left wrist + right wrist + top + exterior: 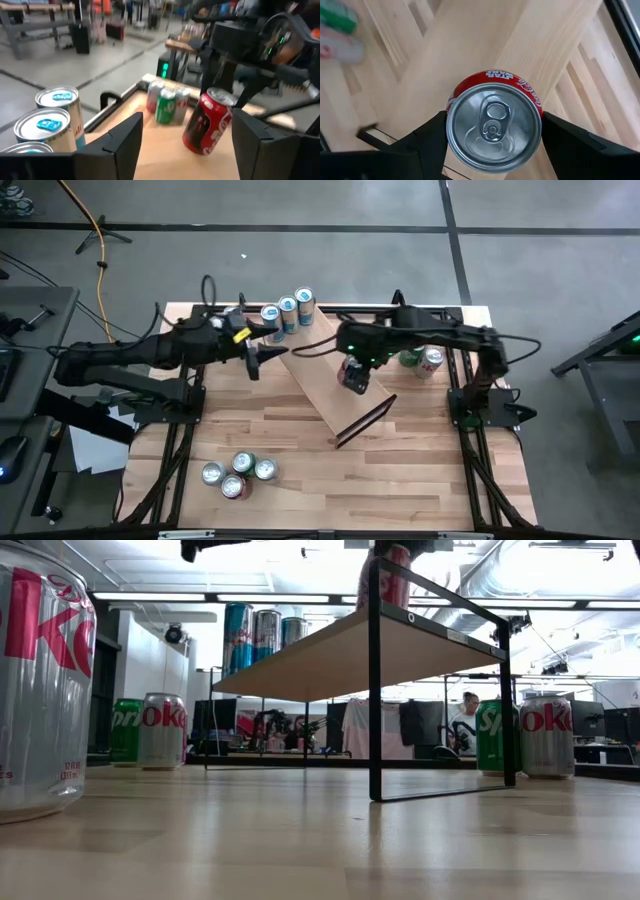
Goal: Place canned beverage on shelf
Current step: Put the middle right red soda can on the shelf
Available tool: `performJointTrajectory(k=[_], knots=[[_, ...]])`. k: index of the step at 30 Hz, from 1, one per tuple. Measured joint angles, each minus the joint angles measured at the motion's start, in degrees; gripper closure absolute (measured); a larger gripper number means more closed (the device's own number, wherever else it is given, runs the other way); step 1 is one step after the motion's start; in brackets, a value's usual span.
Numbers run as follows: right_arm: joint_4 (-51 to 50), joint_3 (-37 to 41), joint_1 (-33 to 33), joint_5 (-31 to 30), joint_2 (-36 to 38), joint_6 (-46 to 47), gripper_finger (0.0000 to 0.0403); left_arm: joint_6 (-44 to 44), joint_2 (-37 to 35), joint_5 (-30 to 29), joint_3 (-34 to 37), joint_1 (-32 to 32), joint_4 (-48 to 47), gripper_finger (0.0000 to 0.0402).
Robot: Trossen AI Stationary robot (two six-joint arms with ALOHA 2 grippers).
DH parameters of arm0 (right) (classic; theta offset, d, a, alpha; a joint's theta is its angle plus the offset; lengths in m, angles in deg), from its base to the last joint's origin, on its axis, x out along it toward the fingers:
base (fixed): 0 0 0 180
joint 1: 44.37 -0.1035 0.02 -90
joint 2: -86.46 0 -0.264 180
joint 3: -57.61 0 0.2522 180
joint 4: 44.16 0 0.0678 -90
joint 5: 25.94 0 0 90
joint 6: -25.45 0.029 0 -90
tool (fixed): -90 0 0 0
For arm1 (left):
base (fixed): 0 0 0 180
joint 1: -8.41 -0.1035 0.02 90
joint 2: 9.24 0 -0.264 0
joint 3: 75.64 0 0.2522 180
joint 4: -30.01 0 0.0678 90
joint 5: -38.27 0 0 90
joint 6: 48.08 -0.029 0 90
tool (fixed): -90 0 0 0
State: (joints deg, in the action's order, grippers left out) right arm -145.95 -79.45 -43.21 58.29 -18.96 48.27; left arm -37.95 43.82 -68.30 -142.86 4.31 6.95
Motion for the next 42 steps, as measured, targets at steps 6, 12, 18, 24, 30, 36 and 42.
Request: performJointTrajectory(k=[6, 12, 18, 24, 30, 36, 42], knots=[[-1.04, -3.8, 0.01, 3.49, -3.87, -3.7, 0.0139, -3.78, 3.63, 1.11, -2.49, 0.02, -0.58, 0.0192], [-0.68, -2.41, 0.6, 6.05, -3.87, -3.35, 0.0139, -3.76, 3.48, 1.22, -2.52, 0.02, -0.82, 0.0192], [0.23, -2.27, 0.76, 6.25, -3.87, -3.35, 0.0139, -3.78, 3.19, 1.2, -2.52, 0.02, -0.87, 0.019], [2.05, -2.3, 0.76, 6.07, -4.07, -3.92, 0.0075, -3.78, 3.15, 1.18, -2.52, 0.02, -0.76, 0.019], [5.59, -2.3, 1.24, 6.11, -2.57, -6.98, 0.0057, -5.15, 3.12, 1.01, -2.52, 0.02, -0.69, 0.019], [7.11, -2.3, 2.98, 5.04, 1.73, -9.96, 0.0054, -6.81, 0.3, 1.01, -2.52, 0.02, -0.8, 0.019], [3.25, -0.61, 2.57, 1.54, 8.58, -10.89, 0.0074, -8.25, -4.48, 0.96, -2.52, 0.0, -0.67, 0.019]])
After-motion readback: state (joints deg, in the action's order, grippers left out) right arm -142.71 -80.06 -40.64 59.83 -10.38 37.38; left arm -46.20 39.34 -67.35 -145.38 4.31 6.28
